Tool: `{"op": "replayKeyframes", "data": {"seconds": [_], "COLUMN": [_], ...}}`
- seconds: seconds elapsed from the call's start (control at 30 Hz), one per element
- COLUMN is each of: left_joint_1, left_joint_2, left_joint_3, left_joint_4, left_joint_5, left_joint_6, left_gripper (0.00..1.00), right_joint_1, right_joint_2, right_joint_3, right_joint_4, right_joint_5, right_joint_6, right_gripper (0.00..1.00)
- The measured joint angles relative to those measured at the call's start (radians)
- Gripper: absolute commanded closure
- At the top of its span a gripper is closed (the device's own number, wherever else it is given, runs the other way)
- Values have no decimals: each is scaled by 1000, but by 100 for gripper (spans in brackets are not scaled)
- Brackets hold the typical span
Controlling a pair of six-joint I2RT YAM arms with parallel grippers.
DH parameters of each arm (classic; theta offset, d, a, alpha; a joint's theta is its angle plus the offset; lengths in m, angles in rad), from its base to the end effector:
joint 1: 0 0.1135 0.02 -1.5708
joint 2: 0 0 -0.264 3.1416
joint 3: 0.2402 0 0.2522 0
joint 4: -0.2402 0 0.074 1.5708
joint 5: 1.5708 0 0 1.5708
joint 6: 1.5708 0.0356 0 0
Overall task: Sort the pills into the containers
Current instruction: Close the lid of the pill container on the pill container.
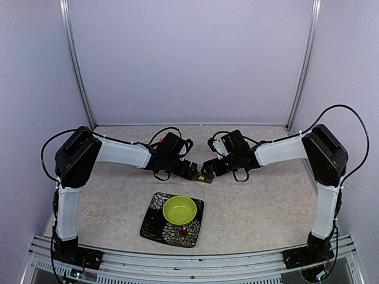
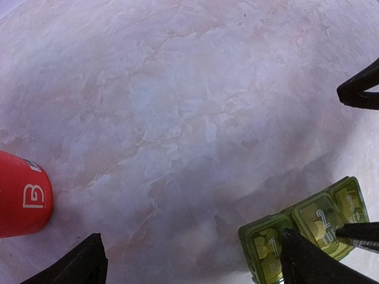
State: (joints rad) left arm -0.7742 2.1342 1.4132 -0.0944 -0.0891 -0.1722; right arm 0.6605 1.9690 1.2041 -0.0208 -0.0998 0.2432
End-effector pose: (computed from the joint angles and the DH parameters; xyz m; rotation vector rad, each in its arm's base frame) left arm 0.3308 -0.3191 0.1404 0.6735 2.3134 -0.3400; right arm 0.3279 0.2592 0.1531 -0.5505 2.3582 0.5465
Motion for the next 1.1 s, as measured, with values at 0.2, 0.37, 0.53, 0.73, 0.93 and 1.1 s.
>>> {"op": "replayKeyframes", "data": {"seconds": [0.2,0.37,0.53,0.73,0.93,1.1], "left_joint_1": [0,0,0,0,-1,-2], "left_joint_2": [6,8,8,8,10,31], "left_joint_3": [13,15,15,19,39,55], "left_joint_4": [-7,-8,-8,-11,-30,-50], "left_joint_5": [3,3,3,6,11,11], "left_joint_6": [-4,-5,-5,-6,-6,-5], "left_gripper": [1,1,1,1,1,1], "right_joint_1": [12,13,14,15,23,25], "right_joint_2": [0,0,1,15,31,44], "right_joint_3": [-10,-24,-25,-21,-16,-10], "right_joint_4": [0,-17,-18,-6,-4,-11], "right_joint_5": [1,16,19,-1,-20,-6], "right_joint_6": [-15,-22,-33,-37,-42,-62], "right_gripper": [0,0,0,0,0,0]}}
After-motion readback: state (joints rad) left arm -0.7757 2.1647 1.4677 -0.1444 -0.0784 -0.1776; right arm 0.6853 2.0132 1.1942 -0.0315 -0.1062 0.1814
